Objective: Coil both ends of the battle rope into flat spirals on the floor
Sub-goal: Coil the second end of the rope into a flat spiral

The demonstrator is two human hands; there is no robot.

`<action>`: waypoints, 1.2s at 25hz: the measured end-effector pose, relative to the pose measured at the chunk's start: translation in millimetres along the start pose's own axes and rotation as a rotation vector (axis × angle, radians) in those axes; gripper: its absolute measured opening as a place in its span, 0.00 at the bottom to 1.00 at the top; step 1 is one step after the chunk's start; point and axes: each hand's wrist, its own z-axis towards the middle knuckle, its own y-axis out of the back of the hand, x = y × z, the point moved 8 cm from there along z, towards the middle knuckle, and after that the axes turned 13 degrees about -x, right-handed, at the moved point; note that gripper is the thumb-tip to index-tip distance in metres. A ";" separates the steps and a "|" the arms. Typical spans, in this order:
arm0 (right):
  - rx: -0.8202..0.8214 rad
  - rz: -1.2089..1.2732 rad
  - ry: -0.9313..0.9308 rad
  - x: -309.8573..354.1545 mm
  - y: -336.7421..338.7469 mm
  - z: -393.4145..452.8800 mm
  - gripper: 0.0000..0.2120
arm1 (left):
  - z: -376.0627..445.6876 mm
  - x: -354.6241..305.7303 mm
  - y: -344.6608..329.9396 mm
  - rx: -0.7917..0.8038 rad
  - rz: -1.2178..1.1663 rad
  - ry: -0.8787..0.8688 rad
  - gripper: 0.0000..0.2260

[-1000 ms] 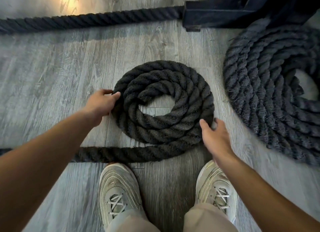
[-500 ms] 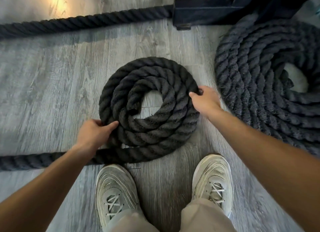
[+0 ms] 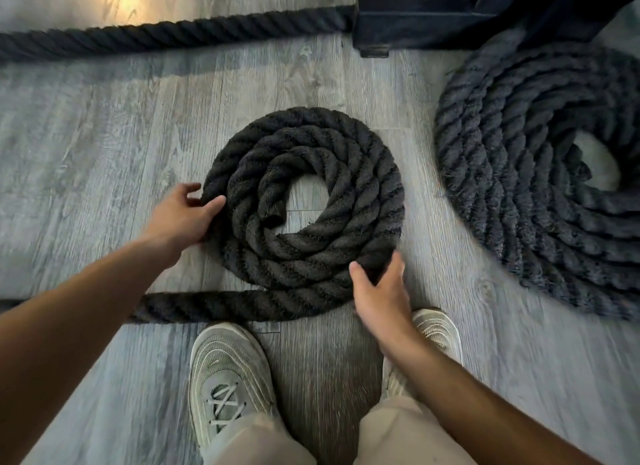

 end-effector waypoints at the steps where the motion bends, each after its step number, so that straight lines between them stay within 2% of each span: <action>1: -0.002 -0.002 -0.014 -2.8 -3.8 -2.5 0.39 | -0.4 -4.4 -4.6 -0.010 -0.004 -0.039 0.25; 3: 0.011 0.000 -0.031 -2.1 -7.9 6.8 0.38 | -1.4 -4.5 -8.4 -0.050 0.014 -0.089 0.24; 6: 0.058 -0.009 0.032 17.5 -6.1 36.2 0.34 | -4.2 0.4 -1.6 -0.087 -0.010 -0.059 0.23; 8: 0.038 -0.038 0.130 44.4 0.2 66.7 0.28 | -18.8 1.6 -1.6 -0.069 0.004 -0.050 0.21; 11: -0.050 -0.140 0.214 88.8 12.7 115.6 0.21 | -58.7 10.0 -25.7 0.023 0.108 -0.086 0.12; 15: -0.078 -0.181 0.260 102.7 13.7 130.8 0.23 | -87.3 10.7 -37.4 0.133 0.292 -0.230 0.11; 19: -0.102 -0.007 0.145 50.8 18.8 66.4 0.30 | -45.1 -4.6 -2.3 0.042 0.446 -0.278 0.17; 22: -0.025 0.016 0.081 12.1 6.0 8.2 0.38 | 0.7 -18.8 18.3 -0.055 0.336 -0.165 0.25; 25: 0.008 0.050 0.008 -0.8 -8.0 -5.0 0.41 | 20.9 -22.5 5.7 0.036 0.168 -0.075 0.23; 28: 0.072 0.113 -0.076 3.0 -10.4 19.1 0.37 | 20.1 -22.3 -11.4 0.009 0.152 -0.172 0.22; 30: 0.122 0.115 -0.032 15.4 -5.9 43.7 0.32 | 14.8 -16.3 -15.8 -0.037 0.084 -0.137 0.22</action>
